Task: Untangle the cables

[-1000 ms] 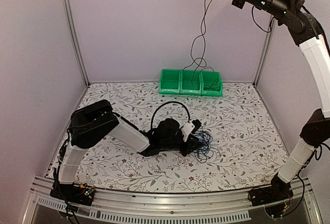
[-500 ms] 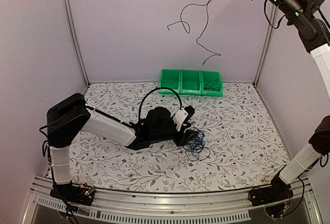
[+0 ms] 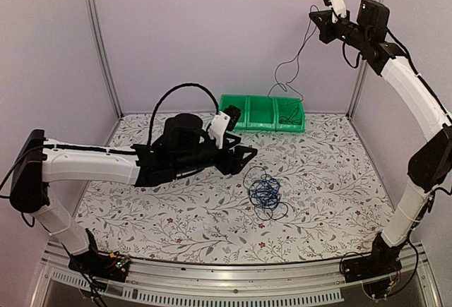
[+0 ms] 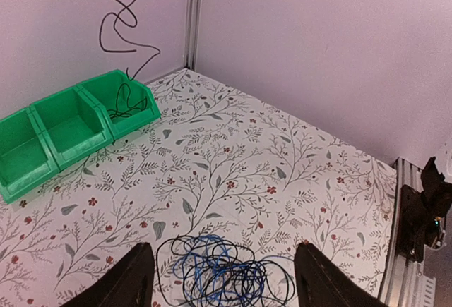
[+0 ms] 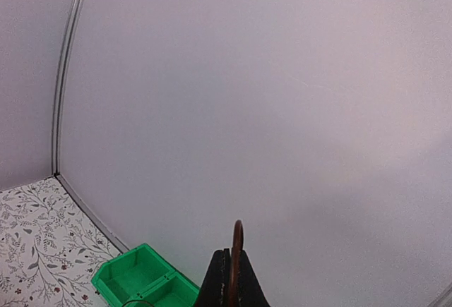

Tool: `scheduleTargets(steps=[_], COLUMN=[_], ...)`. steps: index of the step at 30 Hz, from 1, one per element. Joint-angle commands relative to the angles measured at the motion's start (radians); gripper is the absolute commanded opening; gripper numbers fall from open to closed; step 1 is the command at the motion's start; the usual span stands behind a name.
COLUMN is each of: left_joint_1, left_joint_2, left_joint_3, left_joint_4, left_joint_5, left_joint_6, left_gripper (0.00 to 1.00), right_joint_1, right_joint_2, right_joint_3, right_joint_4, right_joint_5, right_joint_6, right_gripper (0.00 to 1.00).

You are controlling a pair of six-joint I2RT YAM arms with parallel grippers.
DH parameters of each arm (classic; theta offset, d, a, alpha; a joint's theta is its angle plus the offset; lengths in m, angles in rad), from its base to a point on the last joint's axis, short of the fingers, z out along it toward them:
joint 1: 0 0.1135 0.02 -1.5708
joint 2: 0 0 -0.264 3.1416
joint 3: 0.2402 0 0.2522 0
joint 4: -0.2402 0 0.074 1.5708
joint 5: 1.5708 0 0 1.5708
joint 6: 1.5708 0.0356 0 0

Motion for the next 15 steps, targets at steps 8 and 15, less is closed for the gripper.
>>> scheduleTargets(steps=[8,15], left_joint_1=[0.017,0.017], left_joint_2=[-0.204,-0.202], left_joint_3=[-0.092,-0.063], left_joint_4=[-0.260,-0.322], left_joint_5=[-0.189,-0.227], left_joint_6=[-0.057,-0.067], left_gripper=[0.69,0.68], right_joint_1=[-0.082,-0.116], right_joint_2=[0.280,0.437], right_joint_3=[0.150,0.232], right_joint_4=[0.094,0.146], right_joint_5=[0.040,0.055], right_joint_6=[0.063,0.071], right_gripper=[0.00,0.00])
